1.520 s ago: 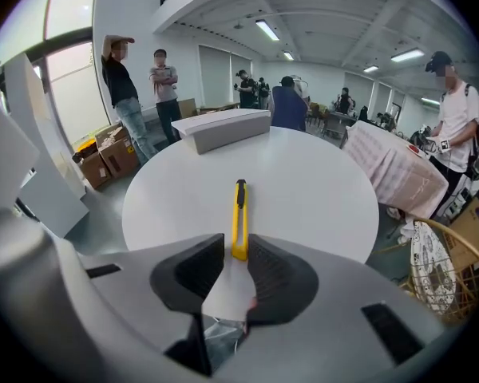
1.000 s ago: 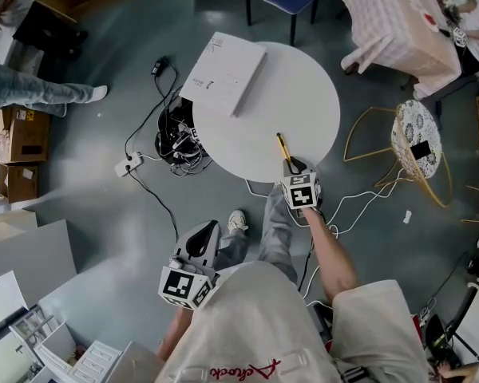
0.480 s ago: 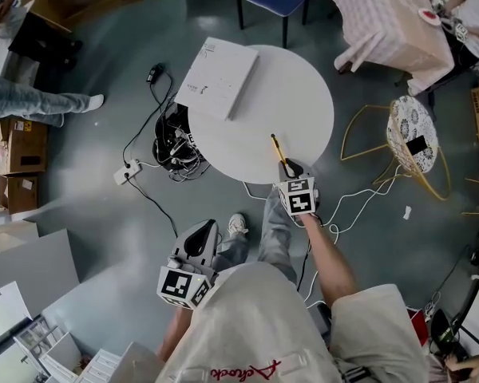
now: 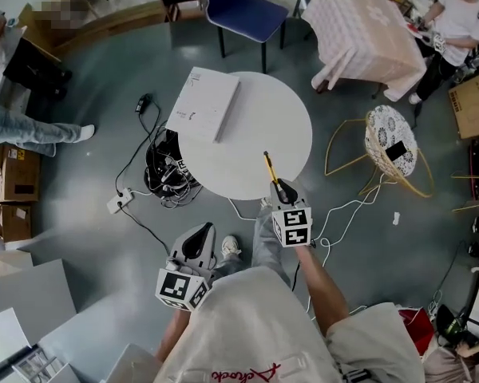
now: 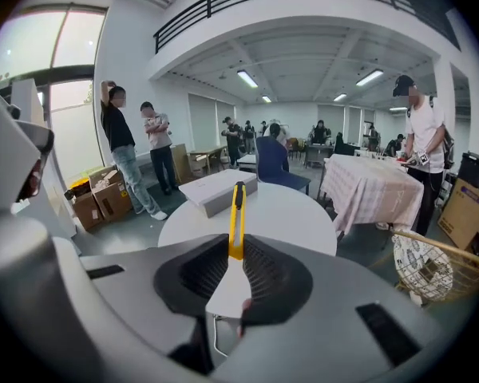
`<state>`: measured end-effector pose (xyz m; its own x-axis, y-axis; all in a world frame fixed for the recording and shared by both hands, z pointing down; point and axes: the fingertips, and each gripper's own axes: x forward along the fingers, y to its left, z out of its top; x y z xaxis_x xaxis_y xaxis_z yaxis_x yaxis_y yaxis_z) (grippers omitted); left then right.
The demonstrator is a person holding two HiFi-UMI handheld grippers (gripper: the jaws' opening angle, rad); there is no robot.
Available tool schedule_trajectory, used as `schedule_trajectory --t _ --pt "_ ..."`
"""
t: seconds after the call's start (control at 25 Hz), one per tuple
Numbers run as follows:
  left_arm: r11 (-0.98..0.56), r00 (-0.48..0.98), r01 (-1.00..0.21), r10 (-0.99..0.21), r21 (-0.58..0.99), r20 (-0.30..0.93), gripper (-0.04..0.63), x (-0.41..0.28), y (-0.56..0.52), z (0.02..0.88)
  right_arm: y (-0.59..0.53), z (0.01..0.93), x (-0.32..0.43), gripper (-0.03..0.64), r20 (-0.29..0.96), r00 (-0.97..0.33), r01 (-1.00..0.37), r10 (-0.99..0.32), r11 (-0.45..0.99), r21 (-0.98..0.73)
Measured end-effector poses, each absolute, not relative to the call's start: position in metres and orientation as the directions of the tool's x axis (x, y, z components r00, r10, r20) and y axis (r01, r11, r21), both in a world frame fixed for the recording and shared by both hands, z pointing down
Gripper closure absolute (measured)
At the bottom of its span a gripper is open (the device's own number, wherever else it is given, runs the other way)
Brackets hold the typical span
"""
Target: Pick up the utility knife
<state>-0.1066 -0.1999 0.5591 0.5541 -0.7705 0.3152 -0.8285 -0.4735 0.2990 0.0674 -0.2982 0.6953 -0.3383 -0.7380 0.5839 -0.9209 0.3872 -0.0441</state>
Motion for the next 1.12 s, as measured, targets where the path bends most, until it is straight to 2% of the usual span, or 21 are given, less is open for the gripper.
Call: schedule_trajectory --t 0.4,0.72,1.12 --pt "-0.587 0.635 -0.767 -0.752 0.257 0.177 0.583 -0.095 -0.213 0.512 -0.250 0.571 0.065 0.551 0.366 -0.283 -0.956 -0.887 0.291 -0.035" --pt "-0.678 0.703 -0.706 -0.705 0.206 0.089 0.583 -0.081 -0.201 0.483 -0.201 0.502 0.053 0.551 0.207 -0.256 -0.965 -0.944 0.263 0.003" --pt "-0.720 0.736 -0.672 -0.675 0.173 0.053 0.583 -0.087 -0.168 0.465 -0.152 0.476 0.035 0.551 0.147 -0.240 -0.970 -0.959 0.244 0.005"
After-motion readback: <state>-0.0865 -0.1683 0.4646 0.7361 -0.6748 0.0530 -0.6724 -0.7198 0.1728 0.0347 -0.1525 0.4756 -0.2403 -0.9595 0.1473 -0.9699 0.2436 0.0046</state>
